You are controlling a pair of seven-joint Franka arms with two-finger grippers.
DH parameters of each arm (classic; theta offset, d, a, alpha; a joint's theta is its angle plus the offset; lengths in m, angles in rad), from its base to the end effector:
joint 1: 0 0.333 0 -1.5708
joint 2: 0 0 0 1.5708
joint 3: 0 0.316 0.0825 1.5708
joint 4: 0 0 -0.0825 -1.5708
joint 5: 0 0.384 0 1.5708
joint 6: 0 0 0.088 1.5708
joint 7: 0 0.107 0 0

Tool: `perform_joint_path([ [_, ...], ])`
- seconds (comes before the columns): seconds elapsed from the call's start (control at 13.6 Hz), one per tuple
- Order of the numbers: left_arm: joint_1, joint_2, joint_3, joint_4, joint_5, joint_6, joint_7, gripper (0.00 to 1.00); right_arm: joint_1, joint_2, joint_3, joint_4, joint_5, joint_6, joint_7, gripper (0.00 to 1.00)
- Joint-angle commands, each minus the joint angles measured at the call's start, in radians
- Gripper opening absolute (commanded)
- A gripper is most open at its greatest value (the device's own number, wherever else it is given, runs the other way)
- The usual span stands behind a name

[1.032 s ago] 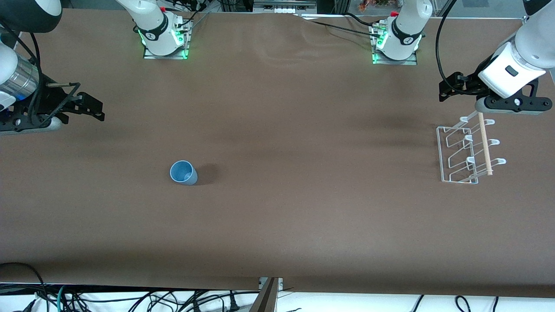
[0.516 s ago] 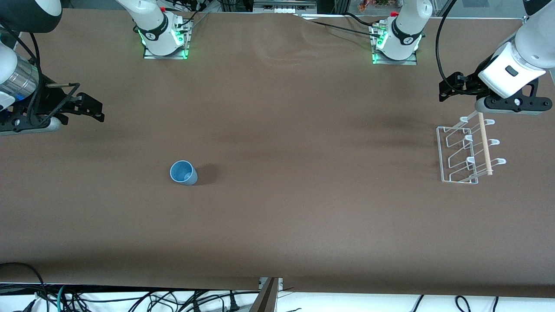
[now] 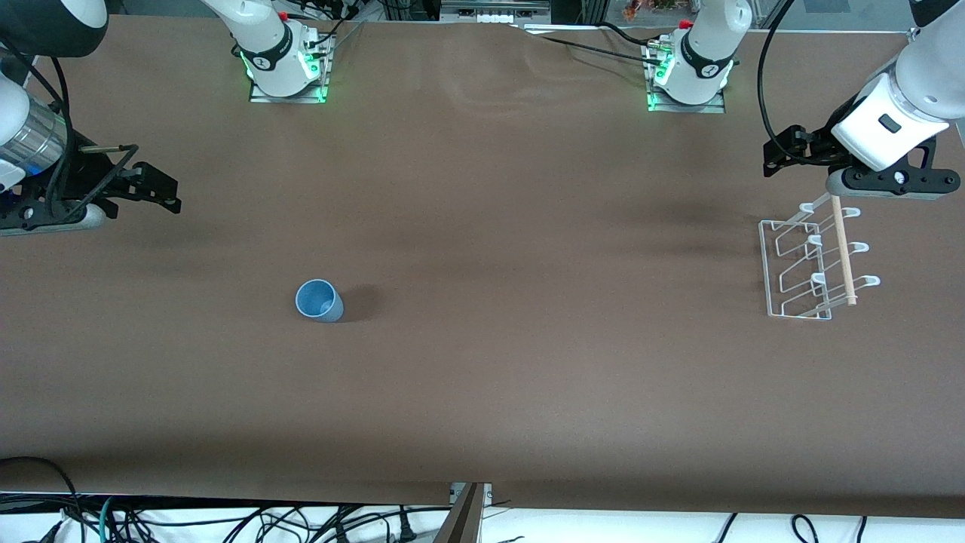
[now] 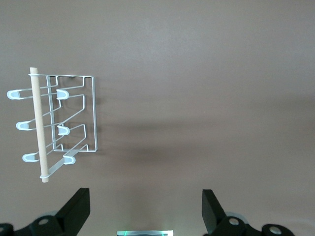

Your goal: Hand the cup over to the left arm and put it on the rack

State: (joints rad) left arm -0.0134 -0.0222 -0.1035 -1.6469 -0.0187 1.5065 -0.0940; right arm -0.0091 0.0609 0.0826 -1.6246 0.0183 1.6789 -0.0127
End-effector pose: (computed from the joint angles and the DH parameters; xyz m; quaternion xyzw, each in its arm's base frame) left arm 0.5342 -0.0654 0.5958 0.9982 -0.0114 -0.0597 0.0019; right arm 0.5781 0.0430 0.5740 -0.9990 -0.0420 0.0035 0.0115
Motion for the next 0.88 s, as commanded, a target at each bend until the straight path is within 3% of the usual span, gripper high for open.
perform_joint_path([
  [0.0, 0.0, 0.002, 0.001, 0.013, -0.004, -0.009, -0.006, 1.0, 0.004, 0.005, -0.001, 0.014, -0.011, 0.001, -0.013, 0.99],
  [0.81, 0.0, 0.002, 0.001, 0.013, -0.004, -0.011, -0.007, 1.0, 0.006, 0.008, -0.001, 0.025, -0.011, 0.001, -0.013, 0.99],
])
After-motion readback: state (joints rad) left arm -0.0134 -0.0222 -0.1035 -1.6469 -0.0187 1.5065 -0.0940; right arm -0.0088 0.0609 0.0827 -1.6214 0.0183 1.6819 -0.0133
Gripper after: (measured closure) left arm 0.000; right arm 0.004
